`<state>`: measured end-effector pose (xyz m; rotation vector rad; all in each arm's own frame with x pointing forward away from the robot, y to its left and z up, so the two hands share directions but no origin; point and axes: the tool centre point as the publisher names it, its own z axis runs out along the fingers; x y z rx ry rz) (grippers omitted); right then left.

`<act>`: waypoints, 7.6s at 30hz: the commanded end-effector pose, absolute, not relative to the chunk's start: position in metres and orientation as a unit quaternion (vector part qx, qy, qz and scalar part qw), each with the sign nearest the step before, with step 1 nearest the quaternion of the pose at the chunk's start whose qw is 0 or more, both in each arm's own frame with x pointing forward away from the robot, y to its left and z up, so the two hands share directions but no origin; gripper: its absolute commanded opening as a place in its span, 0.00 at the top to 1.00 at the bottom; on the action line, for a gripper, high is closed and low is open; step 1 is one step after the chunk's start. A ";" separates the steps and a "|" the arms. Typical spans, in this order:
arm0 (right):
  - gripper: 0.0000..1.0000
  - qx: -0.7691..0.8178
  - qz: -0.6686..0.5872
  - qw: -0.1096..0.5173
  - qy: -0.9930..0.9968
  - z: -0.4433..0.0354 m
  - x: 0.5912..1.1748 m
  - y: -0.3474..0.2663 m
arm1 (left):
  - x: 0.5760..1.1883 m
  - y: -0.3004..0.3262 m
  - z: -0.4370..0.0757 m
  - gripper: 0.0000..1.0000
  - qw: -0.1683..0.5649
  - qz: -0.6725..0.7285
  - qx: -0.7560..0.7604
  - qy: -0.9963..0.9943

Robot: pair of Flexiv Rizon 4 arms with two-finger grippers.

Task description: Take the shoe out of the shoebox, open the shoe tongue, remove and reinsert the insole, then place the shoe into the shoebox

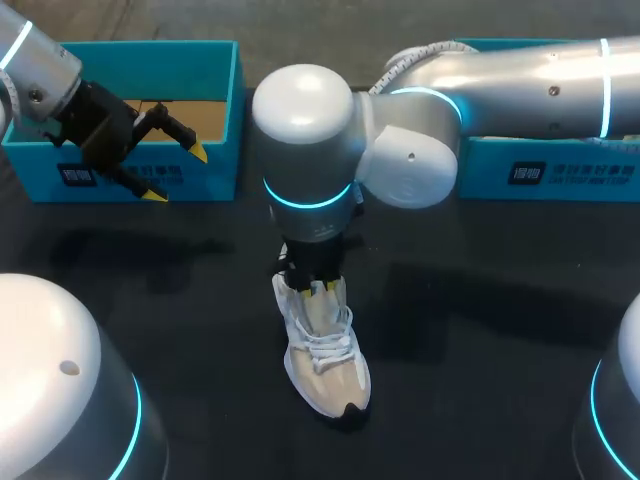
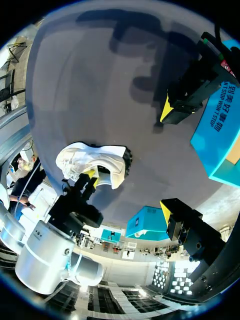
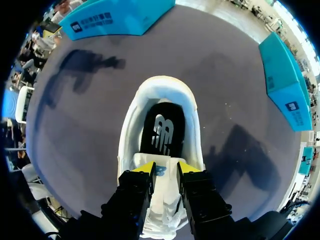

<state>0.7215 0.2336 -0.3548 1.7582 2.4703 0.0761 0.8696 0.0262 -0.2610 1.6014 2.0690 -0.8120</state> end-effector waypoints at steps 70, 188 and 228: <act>0.00 -0.093 0.007 0.124 0.988 -0.331 0.813 0.247 | 0.869 0.026 -0.261 0.00 0.199 -0.289 0.573 0.741; 1.00 0.001 -0.089 0.133 0.987 -0.133 0.937 0.114 | 0.869 0.026 -0.261 0.00 0.199 -0.289 0.573 0.741; 1.00 0.006 -0.158 0.155 0.975 -0.096 1.064 -0.023 | 0.869 0.026 -0.261 0.00 0.199 -0.289 0.573 0.741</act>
